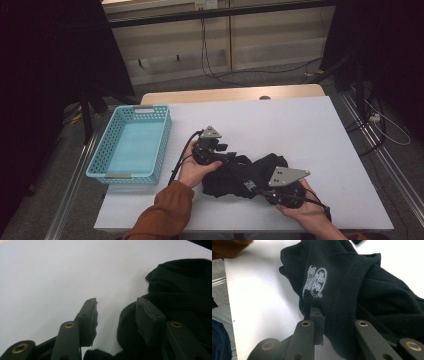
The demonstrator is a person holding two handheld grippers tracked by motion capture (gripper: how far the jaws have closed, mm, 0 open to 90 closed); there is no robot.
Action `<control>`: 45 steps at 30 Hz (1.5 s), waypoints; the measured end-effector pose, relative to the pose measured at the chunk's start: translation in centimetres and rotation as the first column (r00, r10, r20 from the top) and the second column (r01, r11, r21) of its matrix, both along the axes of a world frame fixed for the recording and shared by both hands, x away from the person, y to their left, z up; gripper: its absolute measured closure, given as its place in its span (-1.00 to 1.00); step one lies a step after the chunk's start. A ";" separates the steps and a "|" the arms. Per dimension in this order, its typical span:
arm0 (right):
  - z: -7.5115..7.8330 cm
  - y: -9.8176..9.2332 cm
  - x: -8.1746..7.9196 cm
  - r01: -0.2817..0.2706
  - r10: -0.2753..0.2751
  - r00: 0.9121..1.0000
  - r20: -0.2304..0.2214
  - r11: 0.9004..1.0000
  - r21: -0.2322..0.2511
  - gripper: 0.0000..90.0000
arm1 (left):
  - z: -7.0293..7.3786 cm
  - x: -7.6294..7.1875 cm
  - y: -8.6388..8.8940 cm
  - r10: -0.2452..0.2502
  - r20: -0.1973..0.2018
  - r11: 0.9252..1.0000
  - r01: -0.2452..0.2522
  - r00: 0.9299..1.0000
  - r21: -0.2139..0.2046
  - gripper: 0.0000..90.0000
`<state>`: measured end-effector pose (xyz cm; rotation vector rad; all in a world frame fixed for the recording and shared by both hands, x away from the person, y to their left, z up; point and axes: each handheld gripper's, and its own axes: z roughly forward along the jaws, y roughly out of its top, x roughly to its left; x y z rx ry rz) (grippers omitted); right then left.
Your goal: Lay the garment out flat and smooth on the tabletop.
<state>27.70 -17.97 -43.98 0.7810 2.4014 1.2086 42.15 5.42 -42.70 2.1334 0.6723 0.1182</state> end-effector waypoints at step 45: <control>2.1 -4.0 -1.0 0.050 -0.062 0.995 0.080 0.989 0.142 0.68 | 2.5 -0.1 5.6 0.238 0.048 0.959 -0.227 0.970 -0.170 0.88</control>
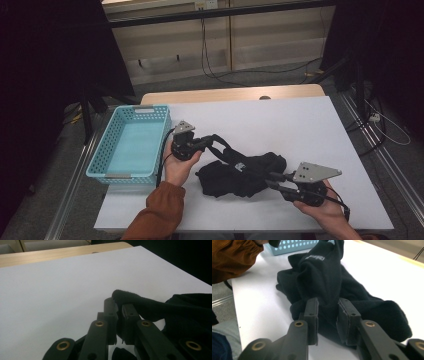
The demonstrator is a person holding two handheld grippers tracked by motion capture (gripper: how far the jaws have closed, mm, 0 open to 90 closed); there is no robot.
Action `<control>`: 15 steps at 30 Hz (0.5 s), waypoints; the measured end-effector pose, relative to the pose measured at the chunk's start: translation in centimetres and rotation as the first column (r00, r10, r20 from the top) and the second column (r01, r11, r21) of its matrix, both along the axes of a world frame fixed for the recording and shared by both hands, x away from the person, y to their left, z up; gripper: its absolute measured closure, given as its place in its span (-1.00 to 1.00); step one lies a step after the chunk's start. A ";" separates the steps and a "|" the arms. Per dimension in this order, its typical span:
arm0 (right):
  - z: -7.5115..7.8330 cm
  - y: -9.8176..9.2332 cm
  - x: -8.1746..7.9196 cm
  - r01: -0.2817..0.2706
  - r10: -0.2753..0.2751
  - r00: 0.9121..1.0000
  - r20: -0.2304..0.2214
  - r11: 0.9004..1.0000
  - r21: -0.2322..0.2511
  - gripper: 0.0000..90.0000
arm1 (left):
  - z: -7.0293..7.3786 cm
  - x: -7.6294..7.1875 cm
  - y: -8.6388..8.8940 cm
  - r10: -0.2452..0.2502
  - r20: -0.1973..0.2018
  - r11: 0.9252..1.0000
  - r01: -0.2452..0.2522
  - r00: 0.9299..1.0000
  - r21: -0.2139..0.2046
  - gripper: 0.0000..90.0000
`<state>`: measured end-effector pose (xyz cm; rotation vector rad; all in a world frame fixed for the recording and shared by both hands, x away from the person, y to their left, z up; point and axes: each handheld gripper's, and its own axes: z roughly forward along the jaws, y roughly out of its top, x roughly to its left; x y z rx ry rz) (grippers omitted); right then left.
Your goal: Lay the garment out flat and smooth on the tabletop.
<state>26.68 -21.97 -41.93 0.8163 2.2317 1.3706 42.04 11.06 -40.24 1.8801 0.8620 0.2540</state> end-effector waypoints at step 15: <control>4.1 -2.8 2.7 0.164 -0.172 0.980 0.103 0.983 0.079 0.91 | 1.7 -1.1 -1.0 0.016 0.064 0.999 -0.013 0.998 -0.042 0.87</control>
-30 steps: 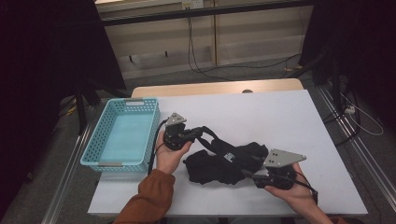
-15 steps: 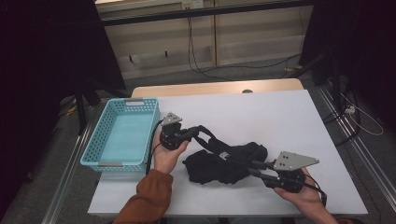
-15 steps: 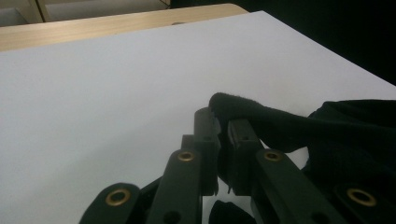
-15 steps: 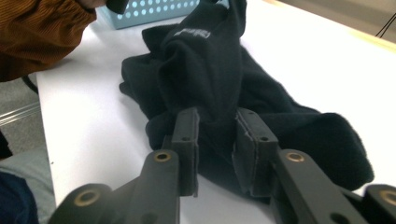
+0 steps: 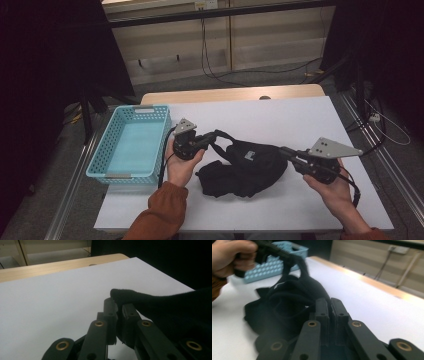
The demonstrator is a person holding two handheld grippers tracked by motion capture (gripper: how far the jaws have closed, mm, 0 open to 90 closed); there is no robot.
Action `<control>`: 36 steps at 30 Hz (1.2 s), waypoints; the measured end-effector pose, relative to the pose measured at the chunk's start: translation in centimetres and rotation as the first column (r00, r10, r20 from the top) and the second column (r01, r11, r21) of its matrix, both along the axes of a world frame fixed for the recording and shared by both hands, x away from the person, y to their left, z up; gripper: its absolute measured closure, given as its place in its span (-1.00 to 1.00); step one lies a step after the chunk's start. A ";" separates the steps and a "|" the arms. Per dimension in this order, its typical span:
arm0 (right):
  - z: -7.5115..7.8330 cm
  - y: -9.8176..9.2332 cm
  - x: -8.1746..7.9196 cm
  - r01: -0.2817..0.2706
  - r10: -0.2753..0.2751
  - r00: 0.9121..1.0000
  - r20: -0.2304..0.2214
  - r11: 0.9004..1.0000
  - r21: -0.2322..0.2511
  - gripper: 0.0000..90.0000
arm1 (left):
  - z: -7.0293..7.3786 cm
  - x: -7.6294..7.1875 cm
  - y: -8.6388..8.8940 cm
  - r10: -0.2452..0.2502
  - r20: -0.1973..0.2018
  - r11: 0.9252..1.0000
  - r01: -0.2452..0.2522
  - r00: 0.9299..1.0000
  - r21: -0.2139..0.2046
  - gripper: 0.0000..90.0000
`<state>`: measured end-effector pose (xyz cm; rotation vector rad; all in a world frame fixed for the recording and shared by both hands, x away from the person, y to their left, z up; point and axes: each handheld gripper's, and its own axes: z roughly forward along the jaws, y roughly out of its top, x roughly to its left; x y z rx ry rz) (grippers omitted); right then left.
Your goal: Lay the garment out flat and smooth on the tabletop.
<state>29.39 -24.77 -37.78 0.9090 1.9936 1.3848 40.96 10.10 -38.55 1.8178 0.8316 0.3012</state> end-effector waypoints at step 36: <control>9.9 -0.8 9.4 0.168 -0.171 0.977 0.127 0.985 0.033 0.91 | 9.3 4.8 -1.2 0.074 0.140 0.996 -0.067 0.987 -0.056 0.87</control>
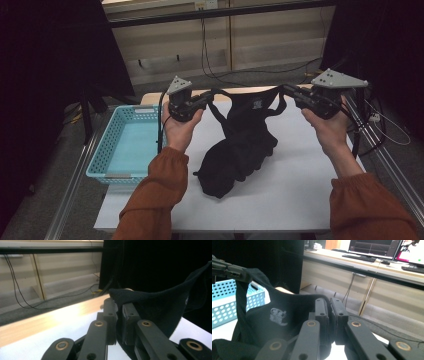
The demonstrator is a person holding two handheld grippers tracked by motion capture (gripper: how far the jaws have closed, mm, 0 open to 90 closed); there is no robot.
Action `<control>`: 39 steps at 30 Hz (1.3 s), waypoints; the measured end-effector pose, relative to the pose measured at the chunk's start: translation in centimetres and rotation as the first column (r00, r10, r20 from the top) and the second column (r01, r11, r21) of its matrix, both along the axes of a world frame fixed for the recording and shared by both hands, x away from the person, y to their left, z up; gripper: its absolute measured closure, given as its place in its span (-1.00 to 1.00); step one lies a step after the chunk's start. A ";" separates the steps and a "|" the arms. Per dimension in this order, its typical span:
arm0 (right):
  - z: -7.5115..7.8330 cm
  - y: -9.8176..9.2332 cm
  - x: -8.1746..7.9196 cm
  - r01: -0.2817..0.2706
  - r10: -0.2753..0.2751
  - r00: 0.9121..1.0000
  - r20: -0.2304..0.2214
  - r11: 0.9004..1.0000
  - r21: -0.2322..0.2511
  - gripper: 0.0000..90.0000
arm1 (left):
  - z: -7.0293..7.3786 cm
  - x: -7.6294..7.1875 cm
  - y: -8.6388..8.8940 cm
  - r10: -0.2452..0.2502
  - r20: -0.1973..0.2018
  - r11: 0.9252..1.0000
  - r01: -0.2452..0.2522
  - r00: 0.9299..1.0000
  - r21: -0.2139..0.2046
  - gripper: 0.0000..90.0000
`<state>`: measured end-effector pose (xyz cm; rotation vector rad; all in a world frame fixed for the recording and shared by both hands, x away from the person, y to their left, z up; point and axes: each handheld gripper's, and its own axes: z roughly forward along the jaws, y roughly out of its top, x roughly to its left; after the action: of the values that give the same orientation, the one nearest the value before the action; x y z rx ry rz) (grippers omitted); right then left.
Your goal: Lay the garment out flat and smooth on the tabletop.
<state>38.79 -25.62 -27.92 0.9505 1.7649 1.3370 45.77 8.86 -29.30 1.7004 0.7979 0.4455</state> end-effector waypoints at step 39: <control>-5.6 3.1 8.7 0.060 -0.067 0.983 -0.170 0.997 -0.049 0.36 | -5.3 5.1 -1.0 0.055 -0.158 0.995 -0.041 0.986 0.086 0.17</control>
<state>47.54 -22.47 -33.55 1.1169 1.8675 1.2020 50.85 7.90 -34.57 1.8137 0.9501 0.3823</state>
